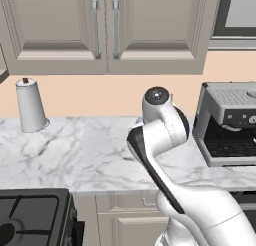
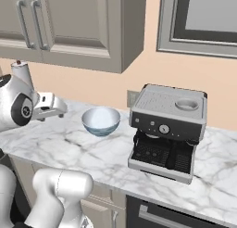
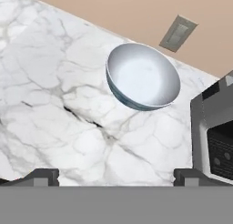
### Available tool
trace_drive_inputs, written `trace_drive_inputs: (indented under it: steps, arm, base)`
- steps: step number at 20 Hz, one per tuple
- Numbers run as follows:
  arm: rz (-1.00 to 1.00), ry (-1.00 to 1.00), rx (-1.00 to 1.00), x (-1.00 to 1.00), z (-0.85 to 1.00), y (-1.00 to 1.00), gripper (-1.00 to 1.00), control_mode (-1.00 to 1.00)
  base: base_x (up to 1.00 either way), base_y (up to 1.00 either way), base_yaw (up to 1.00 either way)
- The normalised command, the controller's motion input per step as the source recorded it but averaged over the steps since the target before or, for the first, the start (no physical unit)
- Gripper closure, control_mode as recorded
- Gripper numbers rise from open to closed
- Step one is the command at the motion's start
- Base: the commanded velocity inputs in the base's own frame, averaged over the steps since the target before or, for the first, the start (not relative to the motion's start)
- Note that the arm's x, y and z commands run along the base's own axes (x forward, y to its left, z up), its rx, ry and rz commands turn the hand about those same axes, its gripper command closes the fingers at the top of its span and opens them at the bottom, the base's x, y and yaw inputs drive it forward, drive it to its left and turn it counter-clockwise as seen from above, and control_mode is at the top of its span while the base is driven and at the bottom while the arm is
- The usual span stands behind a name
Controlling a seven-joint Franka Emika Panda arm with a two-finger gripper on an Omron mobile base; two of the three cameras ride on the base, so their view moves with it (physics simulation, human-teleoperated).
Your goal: Pick the cup and bowl from the counter and place them on the counter next to the sink.
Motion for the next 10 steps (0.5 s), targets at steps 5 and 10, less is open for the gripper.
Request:
trace_drive_inputs:
  steps: [5, 10]
  arm:
    - [0.0, 0.0, 0.0, 0.74, -0.26, -0.11, -1.0, -1.0]
    - [0.0, 0.02, 0.0, 0.56, -0.07, -0.19, -1.0, -1.0]
  base:
    - [0.0, 0.0, 0.0]
    - [0.0, 0.0, 0.0]
